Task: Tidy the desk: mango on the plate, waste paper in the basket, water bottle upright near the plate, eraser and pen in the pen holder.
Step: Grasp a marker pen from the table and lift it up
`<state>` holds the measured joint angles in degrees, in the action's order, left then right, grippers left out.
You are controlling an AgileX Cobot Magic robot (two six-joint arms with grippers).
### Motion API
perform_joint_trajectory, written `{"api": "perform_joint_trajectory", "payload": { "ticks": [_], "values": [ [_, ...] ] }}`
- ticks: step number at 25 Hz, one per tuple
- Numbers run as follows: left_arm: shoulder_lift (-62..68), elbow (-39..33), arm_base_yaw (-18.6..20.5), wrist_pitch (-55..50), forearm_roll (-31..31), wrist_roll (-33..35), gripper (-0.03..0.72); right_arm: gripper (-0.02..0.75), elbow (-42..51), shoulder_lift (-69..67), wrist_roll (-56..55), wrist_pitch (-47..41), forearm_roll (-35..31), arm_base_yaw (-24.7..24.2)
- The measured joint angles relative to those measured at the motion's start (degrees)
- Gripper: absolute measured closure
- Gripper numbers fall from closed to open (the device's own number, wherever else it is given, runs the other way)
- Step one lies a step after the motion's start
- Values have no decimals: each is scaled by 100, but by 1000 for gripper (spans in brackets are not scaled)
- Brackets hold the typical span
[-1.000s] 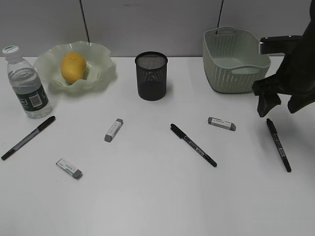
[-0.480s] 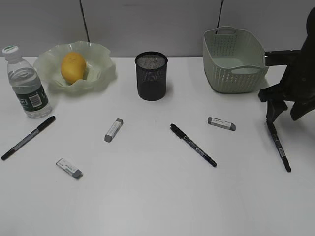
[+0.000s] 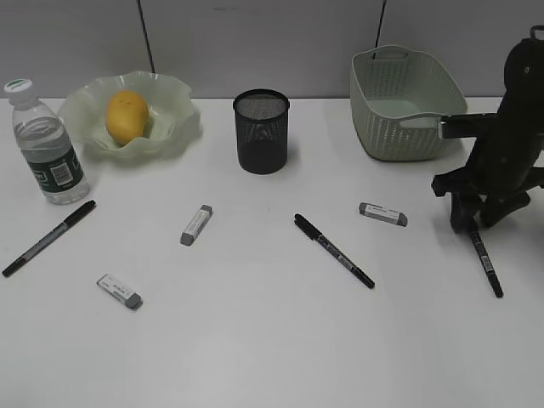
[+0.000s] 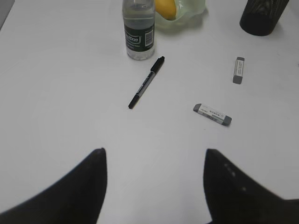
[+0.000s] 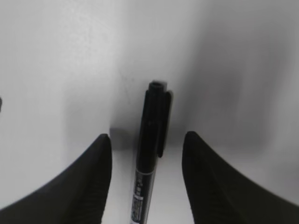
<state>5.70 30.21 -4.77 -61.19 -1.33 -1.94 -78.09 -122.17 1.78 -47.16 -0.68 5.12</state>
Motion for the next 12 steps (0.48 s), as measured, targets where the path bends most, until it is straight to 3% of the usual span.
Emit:
{"api": "perform_joint_trajectory", "payload": {
  "ticks": [12],
  "values": [
    [0, 0, 0, 0, 0, 0, 200, 479, -373, -312, 7, -70, 68, 0]
  ]
}}
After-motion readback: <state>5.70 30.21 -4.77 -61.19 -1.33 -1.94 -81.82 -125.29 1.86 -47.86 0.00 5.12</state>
